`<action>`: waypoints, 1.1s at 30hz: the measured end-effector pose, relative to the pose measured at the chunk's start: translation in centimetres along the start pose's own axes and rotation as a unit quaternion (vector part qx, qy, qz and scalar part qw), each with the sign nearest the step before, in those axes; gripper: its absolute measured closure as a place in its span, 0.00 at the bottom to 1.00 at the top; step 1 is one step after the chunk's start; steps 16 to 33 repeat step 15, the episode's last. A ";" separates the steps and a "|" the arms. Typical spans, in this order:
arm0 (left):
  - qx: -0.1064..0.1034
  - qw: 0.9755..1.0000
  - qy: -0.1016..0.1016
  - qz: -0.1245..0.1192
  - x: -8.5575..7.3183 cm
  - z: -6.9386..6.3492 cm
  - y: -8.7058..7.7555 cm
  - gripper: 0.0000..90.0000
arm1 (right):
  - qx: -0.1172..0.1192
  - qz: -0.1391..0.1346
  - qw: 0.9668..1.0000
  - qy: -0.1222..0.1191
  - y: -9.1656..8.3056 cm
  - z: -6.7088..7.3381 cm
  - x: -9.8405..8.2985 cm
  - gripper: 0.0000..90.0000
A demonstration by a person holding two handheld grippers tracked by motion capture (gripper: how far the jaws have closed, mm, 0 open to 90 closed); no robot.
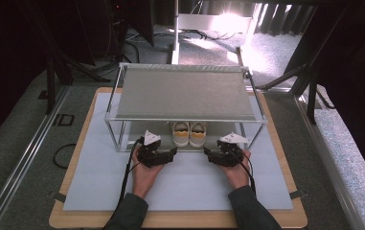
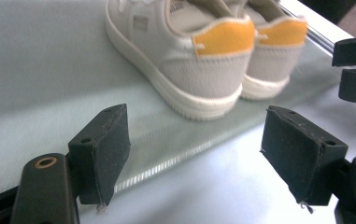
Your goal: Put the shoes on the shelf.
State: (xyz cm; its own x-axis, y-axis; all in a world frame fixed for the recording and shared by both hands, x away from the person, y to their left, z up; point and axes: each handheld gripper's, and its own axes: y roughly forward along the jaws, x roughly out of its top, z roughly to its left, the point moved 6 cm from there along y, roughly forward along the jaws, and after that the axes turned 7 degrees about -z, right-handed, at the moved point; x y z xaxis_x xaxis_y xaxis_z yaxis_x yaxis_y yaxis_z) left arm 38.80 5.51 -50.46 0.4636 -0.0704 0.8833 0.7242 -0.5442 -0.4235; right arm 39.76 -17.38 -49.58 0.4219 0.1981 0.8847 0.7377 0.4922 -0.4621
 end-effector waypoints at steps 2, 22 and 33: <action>-0.003 1.000 0.003 0.003 -0.4 0.0 -0.6 0.26 | -0.002 0.001 1.000 -0.007 -0.5 0.0 -0.4 0.37; -0.005 1.000 0.010 0.013 -2.4 0.6 -3.7 0.26 | 0.000 -0.005 1.000 0.020 -2.9 -0.4 -2.5 0.38; -0.005 1.000 0.010 0.013 -2.4 0.6 -3.7 0.26 | 0.000 -0.005 1.000 0.020 -2.9 -0.4 -2.5 0.38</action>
